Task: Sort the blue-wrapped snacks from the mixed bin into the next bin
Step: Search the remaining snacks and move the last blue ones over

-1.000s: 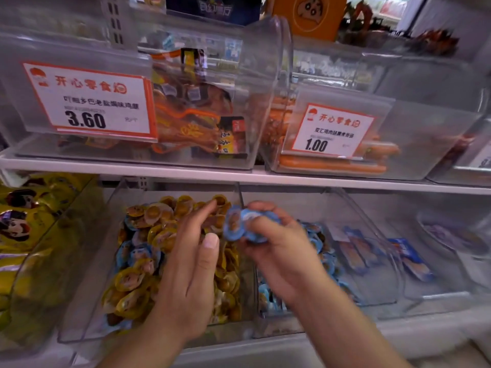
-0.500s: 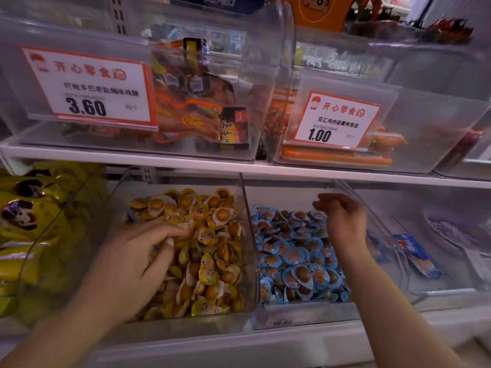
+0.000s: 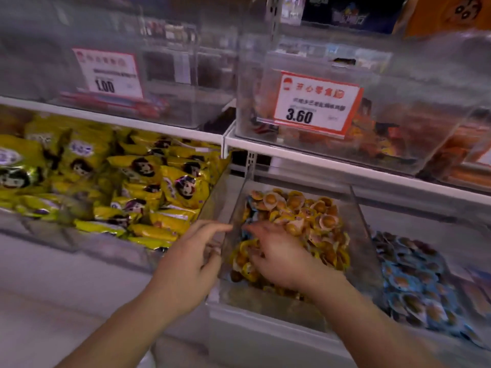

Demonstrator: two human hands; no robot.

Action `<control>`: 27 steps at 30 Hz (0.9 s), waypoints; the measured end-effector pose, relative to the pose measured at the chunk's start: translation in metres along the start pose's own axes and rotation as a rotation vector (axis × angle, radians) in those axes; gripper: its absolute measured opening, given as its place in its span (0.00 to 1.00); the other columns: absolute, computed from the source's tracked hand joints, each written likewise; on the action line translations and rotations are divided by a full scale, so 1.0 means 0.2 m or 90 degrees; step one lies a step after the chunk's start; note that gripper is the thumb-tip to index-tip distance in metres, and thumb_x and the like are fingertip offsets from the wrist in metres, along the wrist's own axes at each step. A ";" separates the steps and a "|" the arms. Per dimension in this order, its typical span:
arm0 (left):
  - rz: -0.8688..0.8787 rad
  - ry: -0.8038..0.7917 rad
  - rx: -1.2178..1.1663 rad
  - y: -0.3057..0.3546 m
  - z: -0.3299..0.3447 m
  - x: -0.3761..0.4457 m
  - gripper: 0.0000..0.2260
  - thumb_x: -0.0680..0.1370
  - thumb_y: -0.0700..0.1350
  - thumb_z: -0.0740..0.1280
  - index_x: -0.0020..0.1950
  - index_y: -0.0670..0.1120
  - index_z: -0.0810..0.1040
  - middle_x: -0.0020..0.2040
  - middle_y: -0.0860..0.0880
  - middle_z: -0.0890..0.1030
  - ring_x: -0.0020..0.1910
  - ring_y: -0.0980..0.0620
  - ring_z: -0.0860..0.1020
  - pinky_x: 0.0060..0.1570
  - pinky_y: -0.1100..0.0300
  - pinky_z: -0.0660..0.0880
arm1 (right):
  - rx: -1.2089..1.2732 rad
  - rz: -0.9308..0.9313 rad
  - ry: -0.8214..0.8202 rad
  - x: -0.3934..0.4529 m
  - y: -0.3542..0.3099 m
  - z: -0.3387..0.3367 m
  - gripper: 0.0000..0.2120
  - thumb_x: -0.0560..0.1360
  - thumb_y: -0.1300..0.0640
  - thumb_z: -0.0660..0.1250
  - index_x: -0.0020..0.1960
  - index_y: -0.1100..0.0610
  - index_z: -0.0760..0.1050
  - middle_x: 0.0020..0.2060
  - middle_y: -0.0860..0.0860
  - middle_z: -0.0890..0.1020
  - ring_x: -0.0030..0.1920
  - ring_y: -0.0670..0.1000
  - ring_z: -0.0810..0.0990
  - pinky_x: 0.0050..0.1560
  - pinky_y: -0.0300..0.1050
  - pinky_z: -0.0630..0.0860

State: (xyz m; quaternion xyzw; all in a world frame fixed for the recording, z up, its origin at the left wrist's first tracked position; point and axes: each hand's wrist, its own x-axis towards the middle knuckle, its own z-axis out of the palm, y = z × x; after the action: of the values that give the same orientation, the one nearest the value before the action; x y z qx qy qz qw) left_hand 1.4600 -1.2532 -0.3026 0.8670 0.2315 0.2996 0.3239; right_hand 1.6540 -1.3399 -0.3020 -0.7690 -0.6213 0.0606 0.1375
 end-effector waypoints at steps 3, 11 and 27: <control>0.003 -0.001 -0.020 0.00 -0.02 0.00 0.19 0.79 0.40 0.63 0.64 0.62 0.74 0.61 0.68 0.68 0.54 0.62 0.77 0.51 0.59 0.77 | -0.092 0.089 -0.055 0.19 0.04 0.10 0.36 0.78 0.43 0.63 0.80 0.49 0.51 0.80 0.51 0.50 0.79 0.56 0.52 0.75 0.59 0.57; 0.009 -0.026 -0.055 0.02 -0.02 0.03 0.17 0.80 0.45 0.60 0.66 0.60 0.73 0.58 0.66 0.68 0.51 0.61 0.76 0.52 0.53 0.77 | -0.165 0.190 -0.072 0.38 0.04 0.13 0.44 0.73 0.42 0.68 0.80 0.52 0.48 0.77 0.52 0.53 0.77 0.62 0.50 0.67 0.70 0.66; 0.043 0.067 -0.087 0.04 -0.01 0.04 0.13 0.79 0.43 0.62 0.60 0.57 0.77 0.56 0.64 0.72 0.51 0.61 0.77 0.50 0.56 0.77 | 0.718 0.369 0.066 0.07 -0.03 0.01 0.11 0.70 0.65 0.74 0.51 0.60 0.82 0.41 0.60 0.83 0.39 0.55 0.80 0.28 0.44 0.73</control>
State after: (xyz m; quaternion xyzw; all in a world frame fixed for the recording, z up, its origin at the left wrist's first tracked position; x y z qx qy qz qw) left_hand 1.4651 -1.2528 -0.2930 0.8333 0.1978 0.3705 0.3594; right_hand 1.6506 -1.3248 -0.3019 -0.7172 -0.2534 0.3759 0.5293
